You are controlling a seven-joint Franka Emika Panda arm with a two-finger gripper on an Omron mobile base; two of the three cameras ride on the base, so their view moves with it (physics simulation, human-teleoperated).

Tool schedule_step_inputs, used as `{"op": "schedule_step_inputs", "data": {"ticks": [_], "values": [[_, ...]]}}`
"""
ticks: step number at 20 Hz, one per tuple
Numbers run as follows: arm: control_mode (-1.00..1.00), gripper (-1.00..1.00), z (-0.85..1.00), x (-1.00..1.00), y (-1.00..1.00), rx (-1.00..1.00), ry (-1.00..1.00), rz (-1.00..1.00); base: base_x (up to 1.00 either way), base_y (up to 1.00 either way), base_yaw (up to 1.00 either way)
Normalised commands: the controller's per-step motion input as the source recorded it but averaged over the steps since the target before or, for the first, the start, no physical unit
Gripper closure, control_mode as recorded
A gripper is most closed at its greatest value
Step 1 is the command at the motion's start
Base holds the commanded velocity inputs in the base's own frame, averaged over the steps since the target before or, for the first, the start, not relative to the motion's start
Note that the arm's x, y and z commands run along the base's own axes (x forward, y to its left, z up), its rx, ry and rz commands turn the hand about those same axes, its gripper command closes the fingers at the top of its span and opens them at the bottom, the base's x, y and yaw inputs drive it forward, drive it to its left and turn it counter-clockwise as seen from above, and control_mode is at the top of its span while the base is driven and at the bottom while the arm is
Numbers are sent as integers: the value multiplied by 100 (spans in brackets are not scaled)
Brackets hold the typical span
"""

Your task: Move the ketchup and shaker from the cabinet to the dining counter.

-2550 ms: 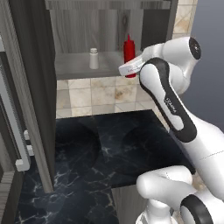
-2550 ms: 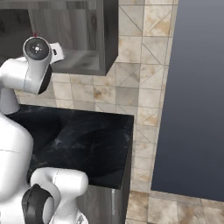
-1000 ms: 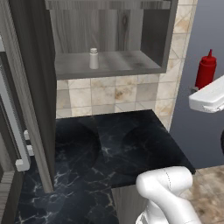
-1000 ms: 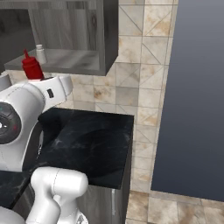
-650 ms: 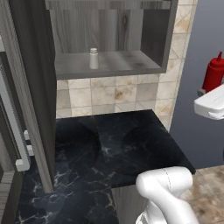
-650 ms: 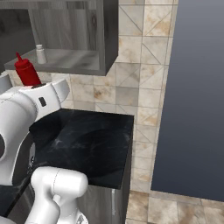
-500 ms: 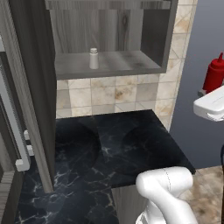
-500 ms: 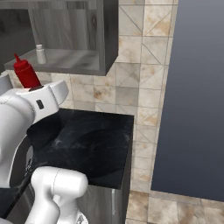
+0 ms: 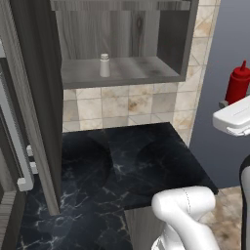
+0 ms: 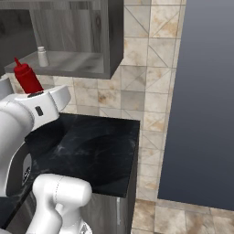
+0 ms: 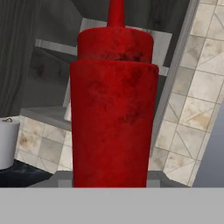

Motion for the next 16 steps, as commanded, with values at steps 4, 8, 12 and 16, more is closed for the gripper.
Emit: {"op": "schedule_step_inputs", "data": {"ticks": [4,8,12,16], "values": [[-100,100,0,0,0,0,0,0,0,0,0],[100,100,0,0,0,0,0,0,0,0,0],[100,100,0,0,0,0,0,0,-5,-9,-5],[100,100,0,0,0,0,0,0,-34,-46,-25]]}}
